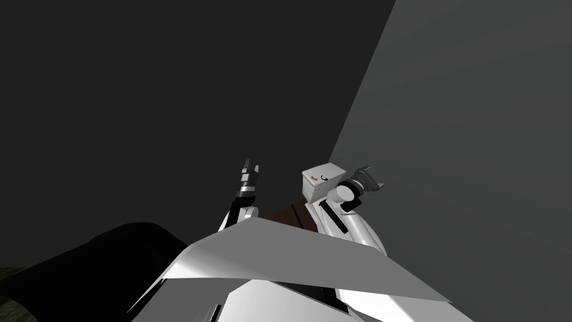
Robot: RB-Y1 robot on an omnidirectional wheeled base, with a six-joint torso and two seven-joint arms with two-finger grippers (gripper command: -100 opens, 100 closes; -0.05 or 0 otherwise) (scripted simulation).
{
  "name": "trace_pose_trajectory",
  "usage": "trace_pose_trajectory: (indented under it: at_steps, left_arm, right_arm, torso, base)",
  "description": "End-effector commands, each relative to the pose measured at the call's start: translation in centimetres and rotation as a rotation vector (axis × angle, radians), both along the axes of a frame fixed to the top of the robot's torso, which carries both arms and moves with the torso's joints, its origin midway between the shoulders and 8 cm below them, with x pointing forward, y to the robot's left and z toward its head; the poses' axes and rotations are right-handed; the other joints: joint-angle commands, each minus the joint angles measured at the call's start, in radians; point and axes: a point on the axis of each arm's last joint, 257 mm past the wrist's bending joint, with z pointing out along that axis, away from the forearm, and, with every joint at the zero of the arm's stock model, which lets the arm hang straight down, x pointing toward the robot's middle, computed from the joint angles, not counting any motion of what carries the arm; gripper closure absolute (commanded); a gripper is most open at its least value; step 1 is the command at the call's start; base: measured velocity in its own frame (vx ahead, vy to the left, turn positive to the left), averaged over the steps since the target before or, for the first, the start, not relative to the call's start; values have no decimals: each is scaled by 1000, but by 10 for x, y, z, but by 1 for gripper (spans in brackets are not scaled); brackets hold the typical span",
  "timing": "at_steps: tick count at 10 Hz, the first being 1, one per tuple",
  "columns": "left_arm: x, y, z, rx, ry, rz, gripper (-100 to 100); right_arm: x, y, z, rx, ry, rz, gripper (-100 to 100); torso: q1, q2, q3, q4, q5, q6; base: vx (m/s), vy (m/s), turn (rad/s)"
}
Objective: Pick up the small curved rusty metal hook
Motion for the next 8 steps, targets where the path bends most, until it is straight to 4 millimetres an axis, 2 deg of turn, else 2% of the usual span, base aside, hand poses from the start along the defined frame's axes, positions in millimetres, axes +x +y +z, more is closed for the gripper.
trace_pose_trajectory:
  at_steps: [1, 8]
  left_arm:
    - [0, 0, 0, 0, 0, 0, 0]
    - [0, 0, 0, 0, 0, 0, 0]
  right_arm:
    - [5, 2, -12, 57, 4, 8, -100]
    - [25, 10, -63, 286, 35, 45, -100]
  torso:
    - [0, 0, 0, 0, 0, 0]
    - [0, -1, -1, 0, 0, 0]
  base:
    - [23, -25, -24]
    - [22, -15, -23]
